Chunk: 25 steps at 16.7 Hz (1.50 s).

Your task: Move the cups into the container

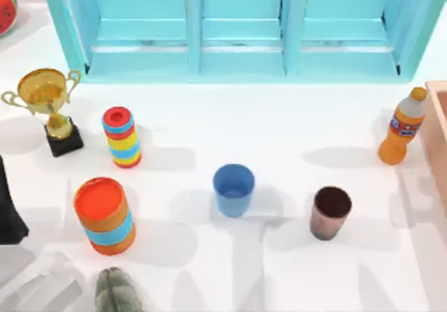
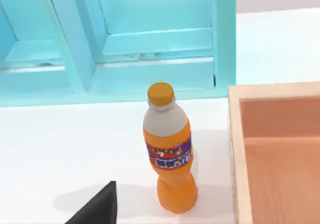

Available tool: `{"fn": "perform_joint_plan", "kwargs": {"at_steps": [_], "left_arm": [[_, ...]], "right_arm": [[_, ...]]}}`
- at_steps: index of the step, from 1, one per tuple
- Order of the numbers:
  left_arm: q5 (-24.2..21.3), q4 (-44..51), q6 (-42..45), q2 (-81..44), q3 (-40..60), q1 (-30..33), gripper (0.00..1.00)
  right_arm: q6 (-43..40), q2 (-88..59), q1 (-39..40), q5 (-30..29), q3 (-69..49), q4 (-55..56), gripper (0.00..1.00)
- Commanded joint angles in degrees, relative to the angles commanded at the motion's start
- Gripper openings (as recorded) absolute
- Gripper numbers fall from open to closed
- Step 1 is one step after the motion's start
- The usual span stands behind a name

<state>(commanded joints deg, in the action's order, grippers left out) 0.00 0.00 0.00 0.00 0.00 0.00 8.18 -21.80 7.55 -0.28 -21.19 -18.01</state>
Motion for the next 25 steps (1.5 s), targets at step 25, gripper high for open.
{"fn": "perform_joint_plan", "kwargs": {"at_steps": [25], "left_arm": [[0.0,0.0,0.0,0.0,0.0,0.0,1.0]], "right_arm": [[23.45,-81.06,23.22,0.31,-64.65,-55.08,1.0]]}}
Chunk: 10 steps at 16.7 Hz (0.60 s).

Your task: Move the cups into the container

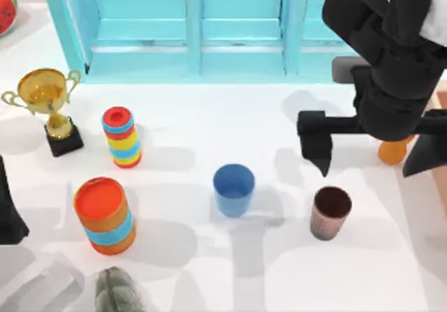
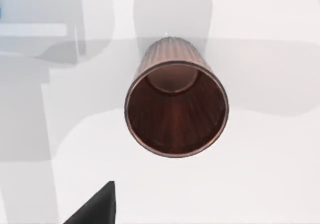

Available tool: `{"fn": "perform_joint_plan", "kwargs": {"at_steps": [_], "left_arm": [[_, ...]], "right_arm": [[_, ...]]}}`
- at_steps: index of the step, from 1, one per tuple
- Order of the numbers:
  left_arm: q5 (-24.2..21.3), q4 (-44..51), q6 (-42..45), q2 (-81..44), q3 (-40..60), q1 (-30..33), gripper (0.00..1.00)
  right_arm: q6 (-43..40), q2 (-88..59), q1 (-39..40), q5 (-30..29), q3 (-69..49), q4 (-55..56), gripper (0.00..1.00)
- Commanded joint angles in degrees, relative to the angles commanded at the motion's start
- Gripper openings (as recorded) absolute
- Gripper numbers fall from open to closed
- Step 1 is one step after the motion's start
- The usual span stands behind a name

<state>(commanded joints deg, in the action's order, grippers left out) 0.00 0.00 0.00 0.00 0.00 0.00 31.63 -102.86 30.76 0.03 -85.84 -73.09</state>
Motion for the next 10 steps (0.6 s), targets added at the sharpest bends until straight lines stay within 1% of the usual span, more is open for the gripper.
{"fn": "perform_joint_plan", "kwargs": {"at_steps": [2,7,10], "left_arm": [[0.0,0.0,0.0,0.0,0.0,0.0,1.0],[0.0,0.0,0.0,0.0,0.0,0.0,1.0],[0.0,0.0,0.0,0.0,0.0,0.0,1.0]], "right_arm": [[0.0,-0.74,0.09,-0.01,2.79,3.27,1.0],[0.28,-3.84,0.31,-0.02,12.86,17.38,1.0],[0.41,-4.86,0.42,-0.02,15.96,20.88,1.0]]}}
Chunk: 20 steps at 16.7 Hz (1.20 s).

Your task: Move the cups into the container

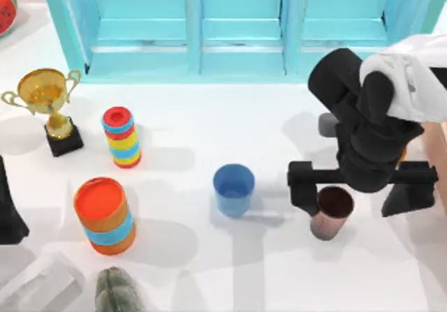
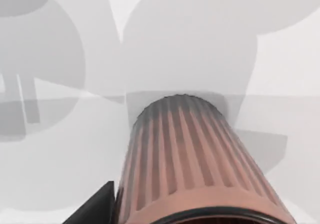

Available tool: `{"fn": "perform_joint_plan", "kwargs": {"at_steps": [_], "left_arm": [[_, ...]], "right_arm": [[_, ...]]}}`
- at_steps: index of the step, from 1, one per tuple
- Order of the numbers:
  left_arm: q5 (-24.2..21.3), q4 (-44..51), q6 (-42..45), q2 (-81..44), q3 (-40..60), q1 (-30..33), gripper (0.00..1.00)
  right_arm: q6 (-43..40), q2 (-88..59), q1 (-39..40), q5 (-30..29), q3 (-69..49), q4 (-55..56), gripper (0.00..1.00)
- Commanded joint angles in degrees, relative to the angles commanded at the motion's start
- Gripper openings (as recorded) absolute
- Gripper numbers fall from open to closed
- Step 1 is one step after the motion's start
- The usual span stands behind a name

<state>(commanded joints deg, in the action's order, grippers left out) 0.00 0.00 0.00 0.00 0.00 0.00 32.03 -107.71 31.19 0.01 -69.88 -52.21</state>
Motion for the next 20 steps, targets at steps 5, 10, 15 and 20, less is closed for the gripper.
{"fn": "perform_joint_plan", "kwargs": {"at_steps": [5,10,15,20], "left_arm": [[0.0,0.0,0.0,0.0,0.0,0.0,1.0],[0.0,0.0,0.0,0.0,0.0,0.0,1.0],[0.0,0.0,0.0,0.0,0.0,0.0,1.0],[0.0,0.0,0.0,0.0,0.0,0.0,1.0]], "right_arm": [[0.0,-0.01,0.0,0.0,0.05,0.05,0.92],[0.0,-0.01,0.0,0.0,0.05,0.05,0.55],[0.0,-0.01,0.0,0.0,0.05,0.05,0.17],[0.0,-0.01,0.0,0.0,0.05,0.05,0.0]]}}
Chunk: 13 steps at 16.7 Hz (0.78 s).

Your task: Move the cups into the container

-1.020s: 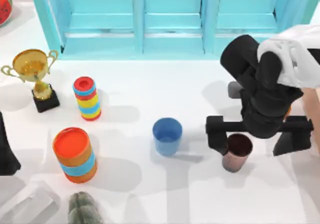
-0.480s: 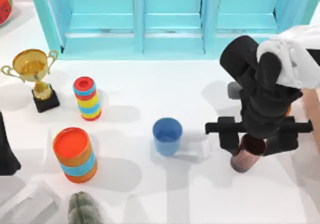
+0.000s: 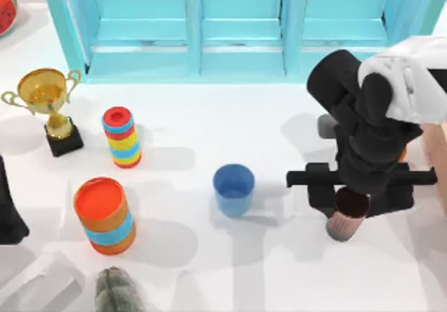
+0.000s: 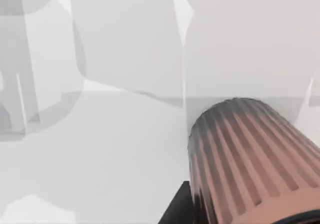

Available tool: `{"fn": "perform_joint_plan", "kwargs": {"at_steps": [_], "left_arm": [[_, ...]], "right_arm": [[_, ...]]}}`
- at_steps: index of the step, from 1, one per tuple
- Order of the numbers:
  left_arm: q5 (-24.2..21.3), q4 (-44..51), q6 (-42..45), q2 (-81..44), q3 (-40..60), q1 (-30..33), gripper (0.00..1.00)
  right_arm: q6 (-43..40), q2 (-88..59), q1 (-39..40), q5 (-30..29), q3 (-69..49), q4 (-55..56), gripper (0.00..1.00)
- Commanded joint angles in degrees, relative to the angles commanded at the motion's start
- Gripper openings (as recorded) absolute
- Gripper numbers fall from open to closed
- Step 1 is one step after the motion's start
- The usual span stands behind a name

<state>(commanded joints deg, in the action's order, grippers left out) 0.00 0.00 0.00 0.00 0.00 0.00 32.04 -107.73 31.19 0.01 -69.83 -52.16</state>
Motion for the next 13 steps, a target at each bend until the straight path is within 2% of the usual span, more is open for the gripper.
{"fn": "perform_joint_plan", "kwargs": {"at_steps": [7,13], "left_arm": [[0.0,0.0,0.0,0.0,0.0,0.0,1.0],[0.0,0.0,0.0,0.0,0.0,0.0,1.0]], "right_arm": [[-0.09,0.14,-0.21,0.01,-0.06,-0.18,0.0],[-9.36,7.21,-8.75,0.01,-3.87,-11.31,0.0]]}}
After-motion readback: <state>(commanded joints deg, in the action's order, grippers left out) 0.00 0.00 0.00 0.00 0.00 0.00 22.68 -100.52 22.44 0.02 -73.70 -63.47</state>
